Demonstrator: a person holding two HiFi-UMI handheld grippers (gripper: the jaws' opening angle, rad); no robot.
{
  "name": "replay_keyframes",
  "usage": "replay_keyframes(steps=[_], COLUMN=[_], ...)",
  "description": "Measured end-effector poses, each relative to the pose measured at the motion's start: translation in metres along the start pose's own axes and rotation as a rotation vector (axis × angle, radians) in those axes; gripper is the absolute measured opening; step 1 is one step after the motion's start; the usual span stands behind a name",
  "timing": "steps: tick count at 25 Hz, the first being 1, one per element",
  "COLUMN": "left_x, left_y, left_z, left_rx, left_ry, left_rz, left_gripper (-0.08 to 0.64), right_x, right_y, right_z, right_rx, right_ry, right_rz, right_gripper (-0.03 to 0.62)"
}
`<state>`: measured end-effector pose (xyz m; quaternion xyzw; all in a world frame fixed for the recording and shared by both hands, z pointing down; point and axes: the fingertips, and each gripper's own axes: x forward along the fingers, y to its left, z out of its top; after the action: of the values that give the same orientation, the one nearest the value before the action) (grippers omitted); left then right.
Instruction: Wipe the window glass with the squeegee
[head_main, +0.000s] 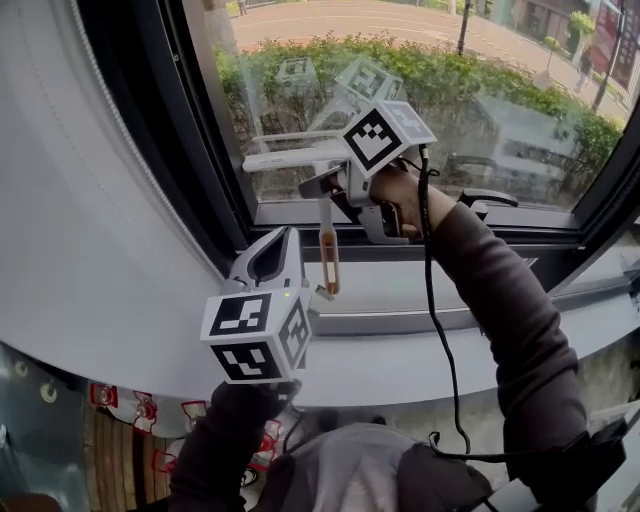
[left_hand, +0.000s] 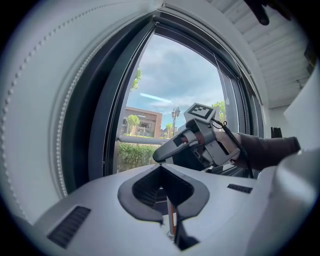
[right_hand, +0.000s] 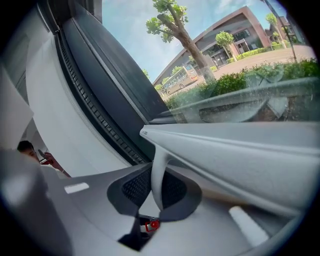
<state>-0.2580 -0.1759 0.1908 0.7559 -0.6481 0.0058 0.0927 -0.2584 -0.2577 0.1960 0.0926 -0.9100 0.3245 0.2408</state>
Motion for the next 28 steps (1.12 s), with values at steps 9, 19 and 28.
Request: replay_keyframes(steps=[9, 19, 28], left_x=[0.001, 0.002, -0.002], left_y=[-0.006, -0.008, -0.009], left_z=[-0.004, -0.010, -0.019], left_rx=[-0.020, -0.030, -0.051], left_ry=[0.023, 0.040, 0.050], left_rz=[-0.015, -0.024, -0.050], left_gripper=[-0.001, -0.001, -0.002], right_x=[0.013, 0.020, 0.025], right_y=[-0.021, -0.030, -0.029], right_z=[-0.018, -0.028, -0.046], right_rx=[0.061, 0.110, 0.165], right_ry=[0.047, 0.083, 0.169], right_rz=[-0.002, 0.003, -0.001], right_gripper=[0.025, 0.023, 0.023])
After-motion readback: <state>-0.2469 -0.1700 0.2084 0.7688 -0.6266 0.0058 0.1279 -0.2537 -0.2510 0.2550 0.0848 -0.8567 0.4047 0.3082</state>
